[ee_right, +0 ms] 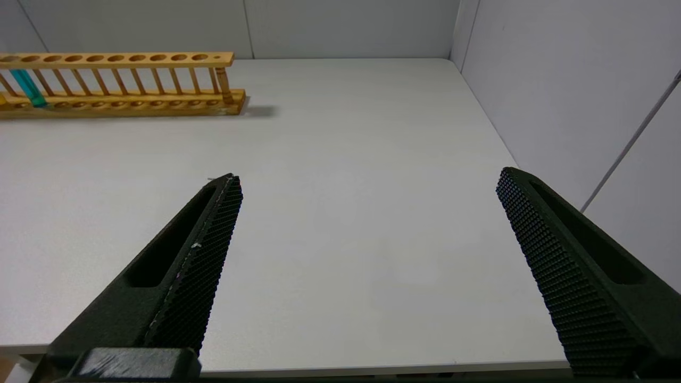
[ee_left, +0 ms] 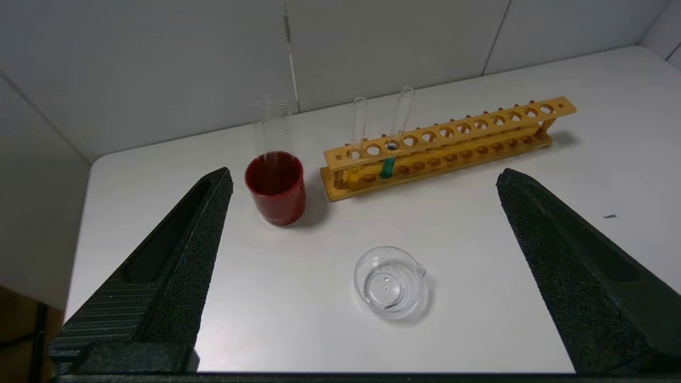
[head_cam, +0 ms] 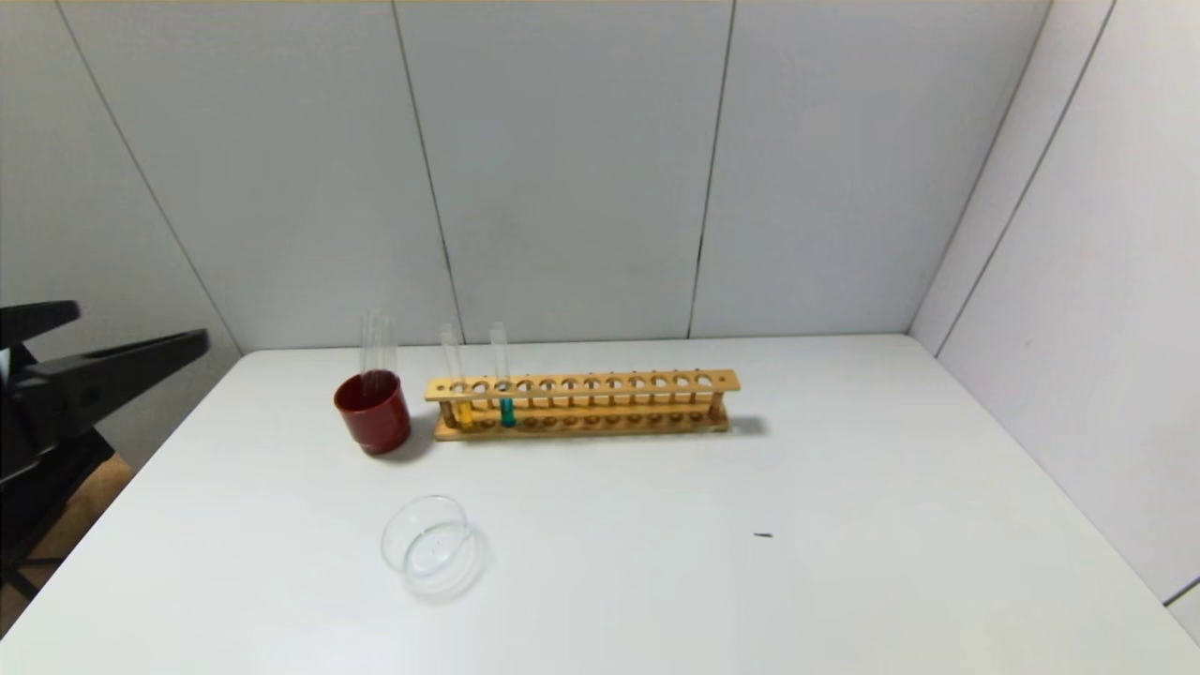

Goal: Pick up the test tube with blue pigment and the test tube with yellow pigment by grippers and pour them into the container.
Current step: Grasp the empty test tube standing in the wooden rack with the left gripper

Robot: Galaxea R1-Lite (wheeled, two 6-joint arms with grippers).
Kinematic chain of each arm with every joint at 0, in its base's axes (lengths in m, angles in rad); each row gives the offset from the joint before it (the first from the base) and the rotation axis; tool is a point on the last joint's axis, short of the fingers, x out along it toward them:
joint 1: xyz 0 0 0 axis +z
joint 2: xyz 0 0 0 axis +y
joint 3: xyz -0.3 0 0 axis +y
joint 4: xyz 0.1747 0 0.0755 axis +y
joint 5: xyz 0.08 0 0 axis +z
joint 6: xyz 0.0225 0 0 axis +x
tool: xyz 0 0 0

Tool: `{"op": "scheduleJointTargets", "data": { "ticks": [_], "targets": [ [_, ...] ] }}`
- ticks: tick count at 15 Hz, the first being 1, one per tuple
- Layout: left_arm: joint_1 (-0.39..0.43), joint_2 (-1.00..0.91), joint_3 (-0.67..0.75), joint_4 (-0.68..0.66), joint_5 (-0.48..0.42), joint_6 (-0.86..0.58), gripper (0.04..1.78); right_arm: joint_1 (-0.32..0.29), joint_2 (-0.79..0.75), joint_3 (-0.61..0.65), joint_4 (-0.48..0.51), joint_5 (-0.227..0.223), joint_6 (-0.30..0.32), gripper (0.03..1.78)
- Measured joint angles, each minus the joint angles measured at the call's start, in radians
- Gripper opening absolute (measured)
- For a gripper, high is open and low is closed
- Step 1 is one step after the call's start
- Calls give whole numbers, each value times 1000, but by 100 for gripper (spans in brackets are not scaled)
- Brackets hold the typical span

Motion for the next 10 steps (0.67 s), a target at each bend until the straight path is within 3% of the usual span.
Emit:
{"op": "scheduleJointTargets", "data": {
  "ticks": [4,10],
  "targets": [
    [-68,236,-3,-124,5,3,175,0,0,0,0,0,0,175],
    [-87,567,11,-360,29,-7,175,0,0,0,0,0,0,175]
  ]
}}
